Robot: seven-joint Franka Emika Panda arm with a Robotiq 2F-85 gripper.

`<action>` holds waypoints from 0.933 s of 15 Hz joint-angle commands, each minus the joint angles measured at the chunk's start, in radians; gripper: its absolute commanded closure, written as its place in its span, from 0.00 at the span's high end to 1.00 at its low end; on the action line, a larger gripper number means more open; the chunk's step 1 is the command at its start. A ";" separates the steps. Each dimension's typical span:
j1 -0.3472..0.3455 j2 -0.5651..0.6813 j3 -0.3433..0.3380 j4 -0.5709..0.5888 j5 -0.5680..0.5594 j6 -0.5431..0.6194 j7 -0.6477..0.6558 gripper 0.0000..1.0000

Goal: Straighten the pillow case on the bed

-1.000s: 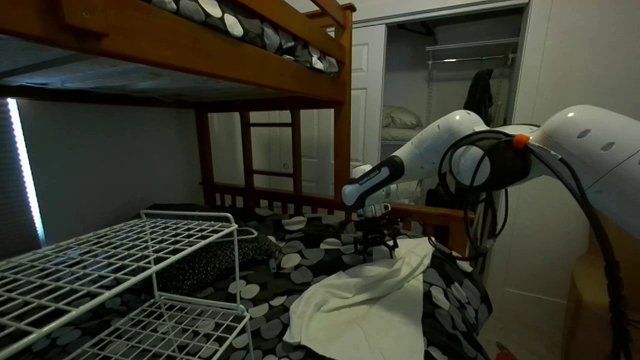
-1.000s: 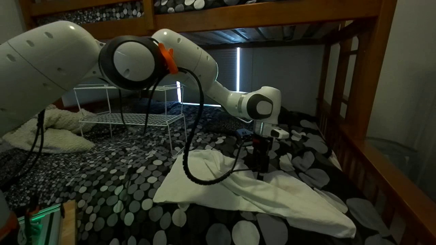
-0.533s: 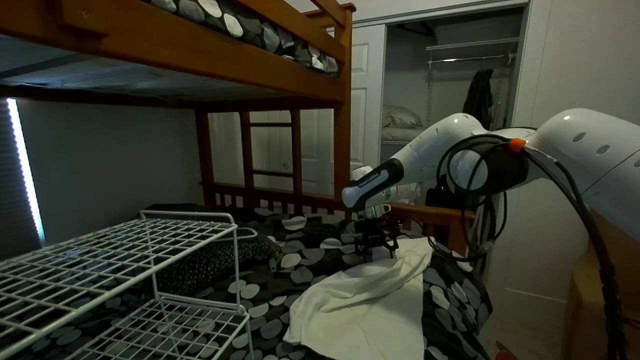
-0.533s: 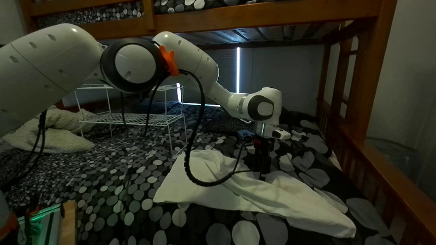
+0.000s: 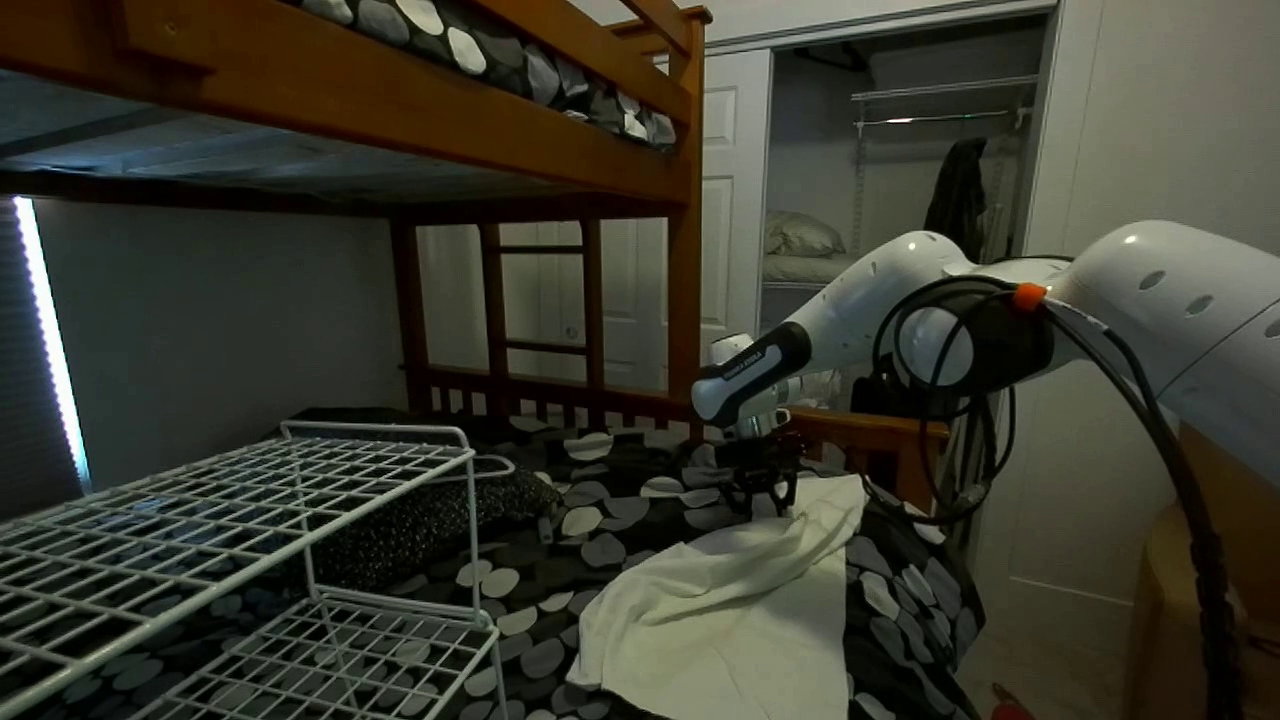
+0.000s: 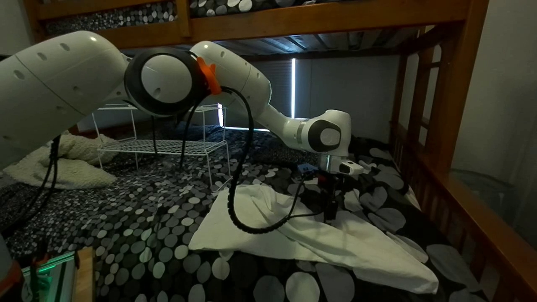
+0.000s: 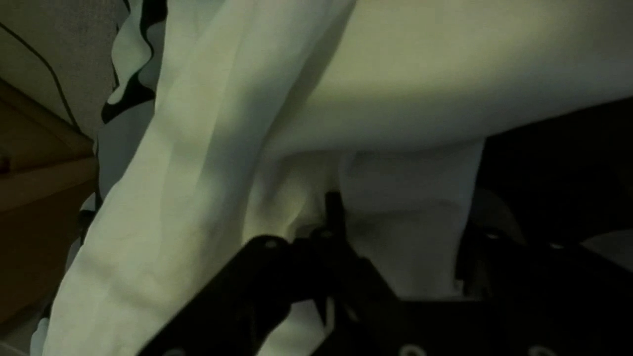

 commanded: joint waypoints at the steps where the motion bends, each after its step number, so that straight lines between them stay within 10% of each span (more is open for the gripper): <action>1: 0.017 -0.023 -0.021 -0.028 -0.005 0.016 0.067 0.19; 4: 0.031 -0.065 -0.034 -0.075 -0.016 0.074 0.121 0.00; 14: 0.057 -0.389 -0.039 -0.439 -0.053 0.190 0.149 0.01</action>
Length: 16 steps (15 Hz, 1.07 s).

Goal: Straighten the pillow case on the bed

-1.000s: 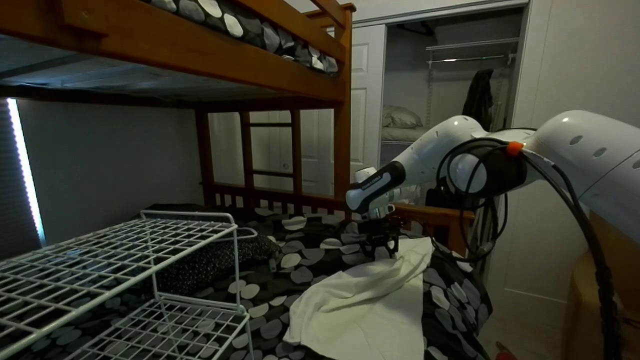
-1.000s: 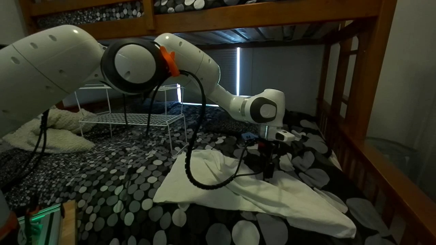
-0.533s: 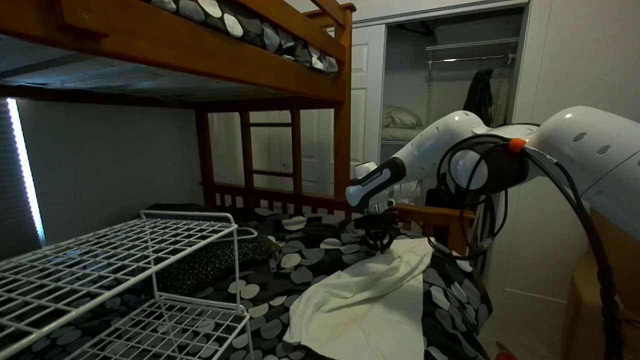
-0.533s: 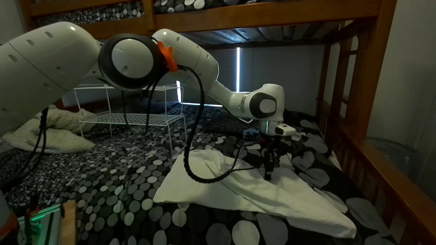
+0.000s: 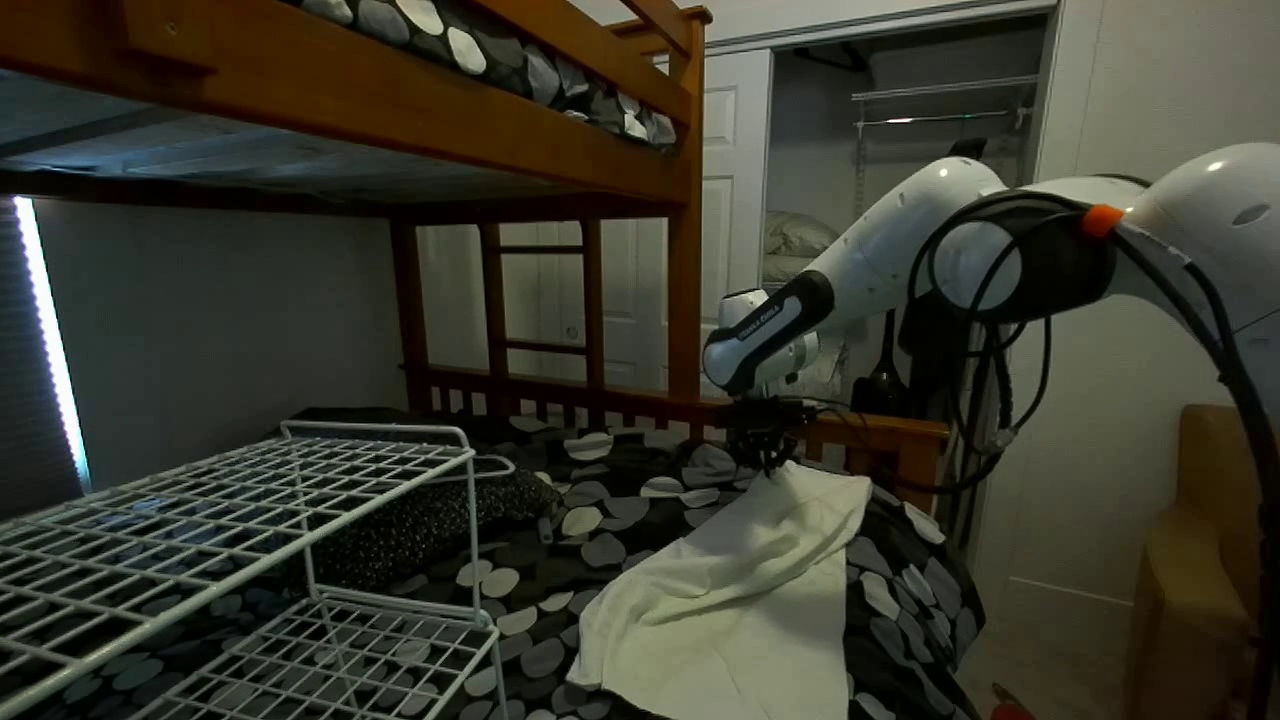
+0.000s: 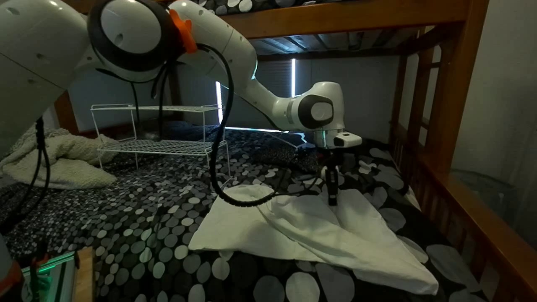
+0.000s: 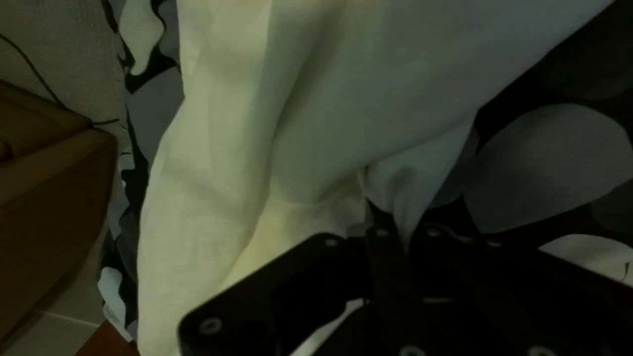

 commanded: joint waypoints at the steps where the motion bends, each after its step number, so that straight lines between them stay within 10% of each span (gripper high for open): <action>1: 0.005 -0.177 0.006 -0.219 -0.008 -0.014 -0.003 0.01; 7: -0.012 -0.260 0.013 -0.340 0.005 -0.081 0.066 0.01; 12: -0.037 -0.202 0.005 -0.394 0.030 0.244 0.107 0.01; 16: -0.037 -0.185 0.003 -0.384 0.025 0.243 0.082 0.04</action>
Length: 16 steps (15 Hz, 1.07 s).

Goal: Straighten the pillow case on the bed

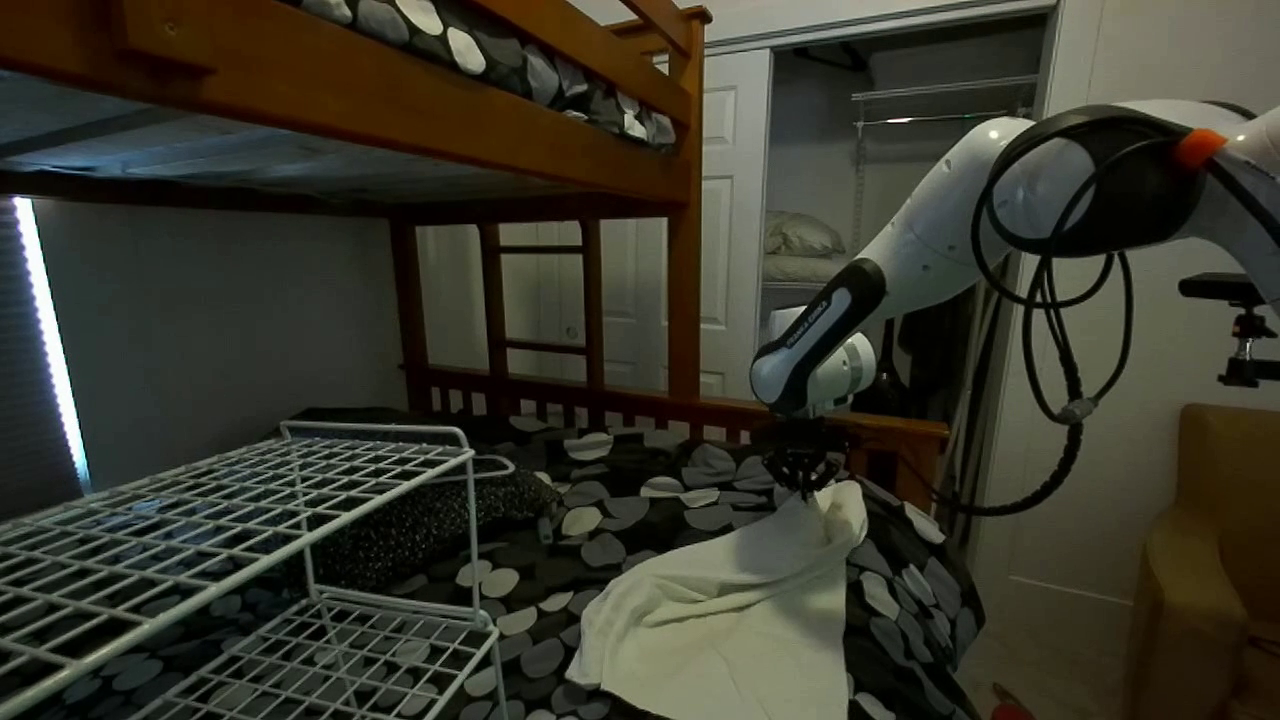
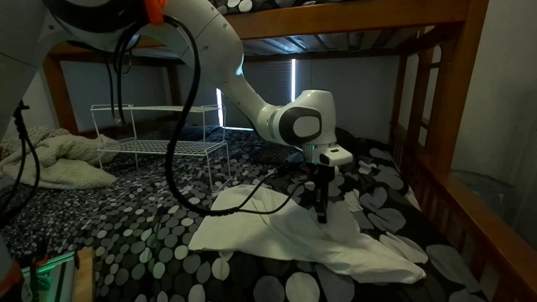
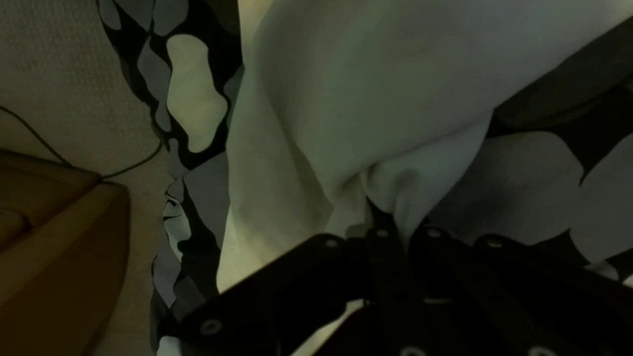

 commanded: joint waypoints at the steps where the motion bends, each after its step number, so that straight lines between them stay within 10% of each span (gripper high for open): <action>1: -0.001 0.003 0.000 0.001 0.000 -0.001 -0.001 0.04; 16: 0.014 -0.199 -0.034 -0.407 0.041 0.410 0.008 0.01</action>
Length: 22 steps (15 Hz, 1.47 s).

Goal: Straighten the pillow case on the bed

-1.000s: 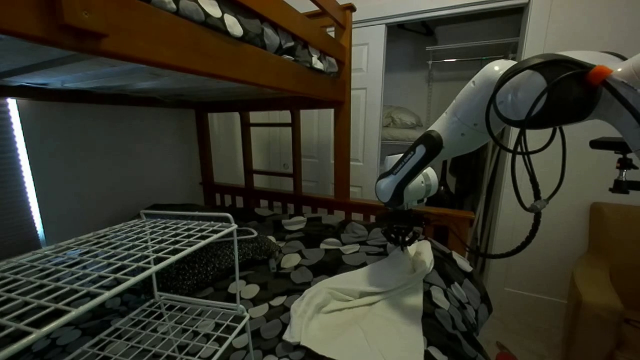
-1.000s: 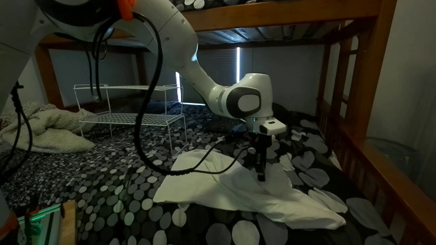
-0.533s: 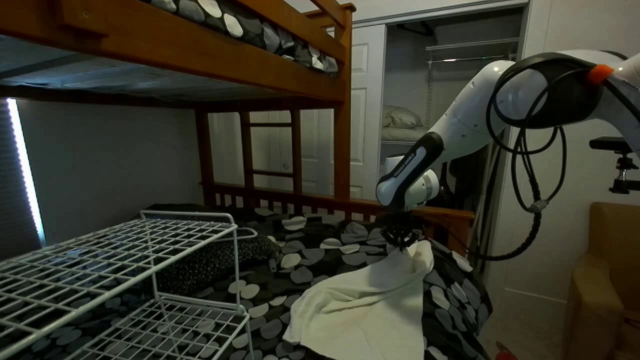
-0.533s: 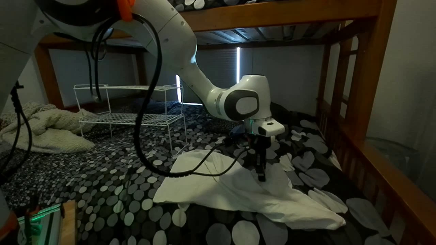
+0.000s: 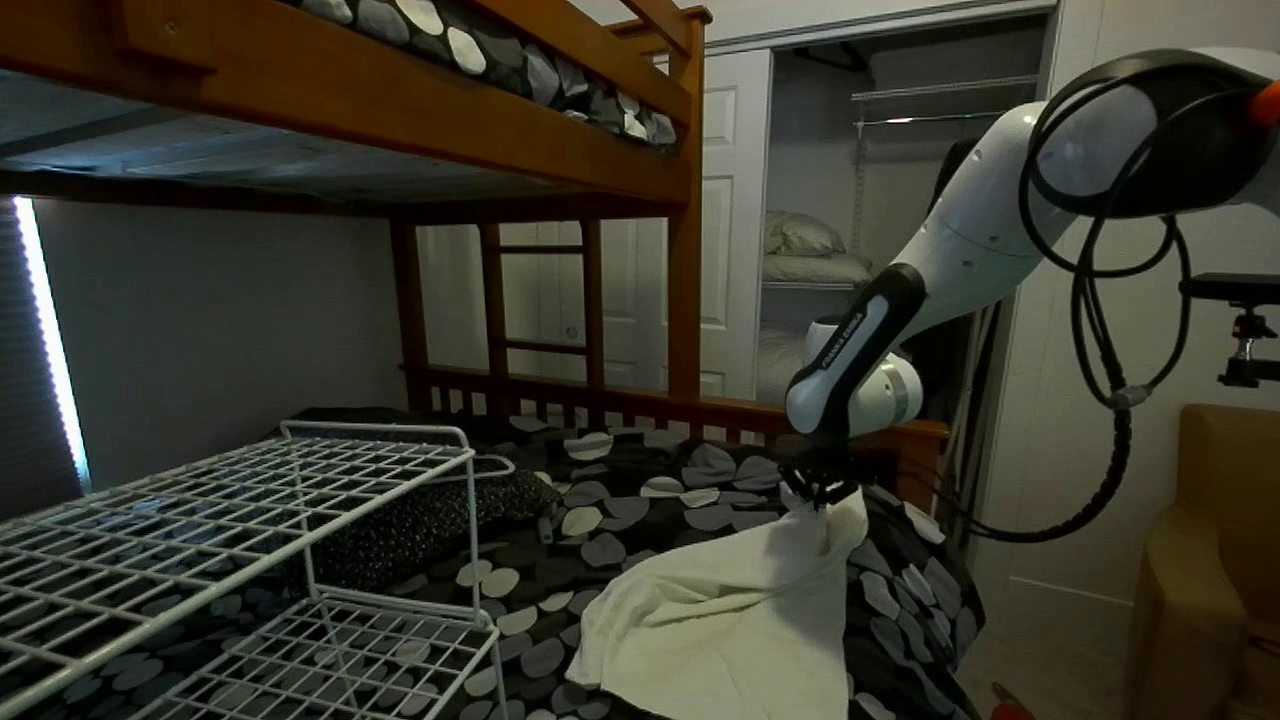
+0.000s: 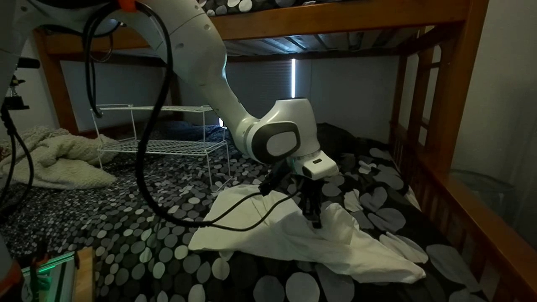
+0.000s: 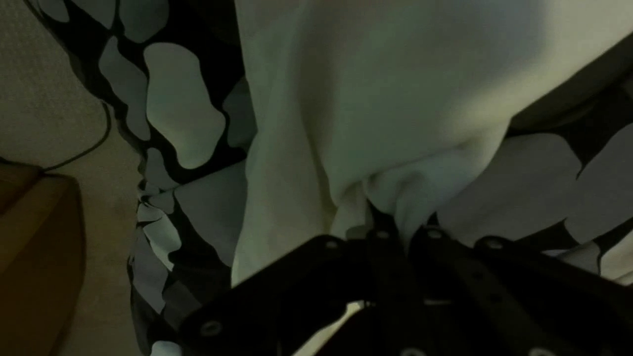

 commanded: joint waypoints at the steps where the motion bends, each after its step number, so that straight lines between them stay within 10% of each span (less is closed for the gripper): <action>1: 0.002 -0.093 -0.021 -0.141 0.030 0.068 0.006 0.01; 8: -0.291 -0.076 0.333 -0.226 0.445 0.222 -0.418 0.01; 9: -0.145 -0.075 0.180 -0.200 0.381 0.197 -0.324 0.04; 22: -0.329 -0.066 0.340 -0.259 0.463 0.312 -0.501 0.01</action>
